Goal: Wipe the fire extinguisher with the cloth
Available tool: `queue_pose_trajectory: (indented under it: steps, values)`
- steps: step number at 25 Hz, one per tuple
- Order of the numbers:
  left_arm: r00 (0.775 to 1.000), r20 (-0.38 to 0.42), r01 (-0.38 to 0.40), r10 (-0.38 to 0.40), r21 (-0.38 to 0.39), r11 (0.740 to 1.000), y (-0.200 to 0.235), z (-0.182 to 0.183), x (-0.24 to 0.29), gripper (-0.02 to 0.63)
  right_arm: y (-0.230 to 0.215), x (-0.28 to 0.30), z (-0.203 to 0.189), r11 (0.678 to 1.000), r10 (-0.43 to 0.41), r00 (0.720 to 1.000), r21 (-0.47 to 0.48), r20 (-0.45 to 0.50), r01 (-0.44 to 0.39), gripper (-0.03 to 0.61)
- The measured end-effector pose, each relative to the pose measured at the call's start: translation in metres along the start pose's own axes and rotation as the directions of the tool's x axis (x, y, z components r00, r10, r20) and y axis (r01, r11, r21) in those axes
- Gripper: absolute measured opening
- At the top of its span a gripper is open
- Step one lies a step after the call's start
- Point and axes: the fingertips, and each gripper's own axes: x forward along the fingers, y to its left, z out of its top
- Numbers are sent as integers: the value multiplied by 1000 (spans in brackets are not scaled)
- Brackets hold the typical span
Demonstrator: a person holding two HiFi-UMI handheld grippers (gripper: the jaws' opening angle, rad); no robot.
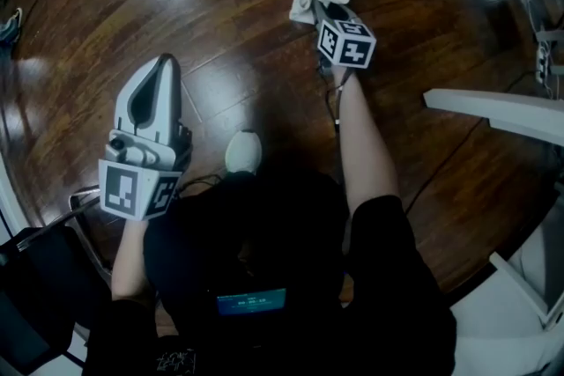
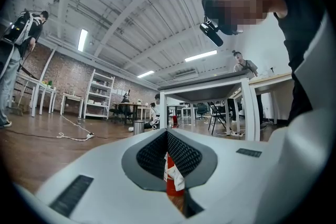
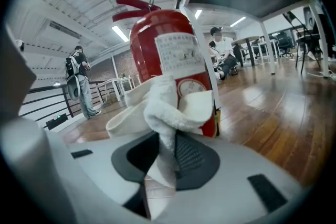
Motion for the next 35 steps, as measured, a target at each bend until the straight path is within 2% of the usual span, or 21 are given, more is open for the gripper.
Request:
queue_pose_trajectory:
  steps: [3, 7, 10, 14, 18, 22, 26, 28, 31, 35]
  values:
    - [1000, -2, -8, 8, -12, 1000, 1, 0, 0, 3, -6, 8, -15, 1000, -3, 1000, 9, -30, 3, 97]
    - [1000, 13, -1, 1, -9, 1000, -1, 3, 2, 3, -3, 1, -7, 1000, -6, 1000, -10, -31, 6, 95]
    - [1000, 13, 12, -12, -6, 1000, -4, 3, 0, 3, 1, -13, 4, 1000, 19, 1000, 2, 22, -19, 95]
    - [999, 31, 26, -26, -5, 1000, -10, 7, 1, 3, 7, -47, 41, 999, 54, 988, 0, 141, -54, 95]
    - [999, 23, 25, -25, 2, 1000, -15, 8, -1, 3, 12, -88, 89, 998, 67, 963, -24, 262, -63, 95]
    - [1000, 20, 18, -18, -2, 1000, -18, 10, -3, 3, 7, -126, 137, 998, 43, 928, -53, 371, -25, 95]
    - [1000, 19, 11, -11, 7, 1000, -17, 9, -8, 3, -22, -158, 174, 997, -69, 883, 0, 465, 78, 95]
    - [1000, 1, 8, -8, 25, 1000, -14, 6, -10, 3, -40, -164, 184, 992, -127, 868, 41, 481, 123, 95]
    - [1000, 9, 17, -17, 22, 1000, -14, 7, -10, 3, -46, -149, 187, 988, -148, 881, 21, 450, 155, 95]
    - [999, 22, 28, -28, 3, 1000, -15, 10, -6, 3, -26, -121, 183, 989, -93, 915, -71, 391, 131, 95]
